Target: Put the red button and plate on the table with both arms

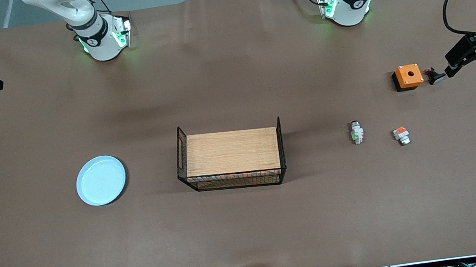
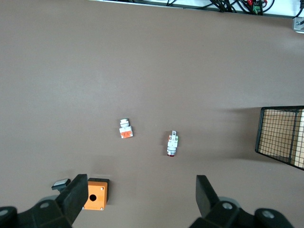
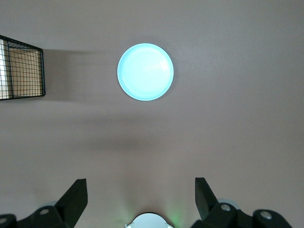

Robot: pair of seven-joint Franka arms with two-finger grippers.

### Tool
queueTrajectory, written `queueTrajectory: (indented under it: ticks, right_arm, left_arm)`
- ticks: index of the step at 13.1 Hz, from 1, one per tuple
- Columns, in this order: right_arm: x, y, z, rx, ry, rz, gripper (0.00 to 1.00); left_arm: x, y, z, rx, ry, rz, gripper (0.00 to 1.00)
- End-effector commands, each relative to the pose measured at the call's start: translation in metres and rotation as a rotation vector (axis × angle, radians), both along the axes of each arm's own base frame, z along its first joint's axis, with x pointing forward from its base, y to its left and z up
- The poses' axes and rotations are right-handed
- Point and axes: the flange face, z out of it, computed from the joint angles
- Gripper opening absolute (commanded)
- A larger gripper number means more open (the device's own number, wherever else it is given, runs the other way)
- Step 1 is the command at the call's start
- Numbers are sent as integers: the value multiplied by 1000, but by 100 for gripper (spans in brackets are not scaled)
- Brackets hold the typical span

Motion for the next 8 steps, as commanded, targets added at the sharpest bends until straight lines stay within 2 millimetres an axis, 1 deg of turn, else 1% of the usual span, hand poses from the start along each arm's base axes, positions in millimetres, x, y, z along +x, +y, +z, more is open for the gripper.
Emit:
queueTrajectory:
  ticks: [1, 5, 8]
  right_arm:
    - [-5, 0, 10, 9, -24, -2, 100]
    - [-6, 4, 13, 5, -20, 6, 100]
    - [-5, 2, 16, 1, -25, 2, 100]
  left_arm:
    - [-1, 1, 5, -17, 6, 7, 100]
    - [-1, 0, 5, -17, 6, 6, 100]
    - [-1, 1, 5, -17, 6, 7, 100]
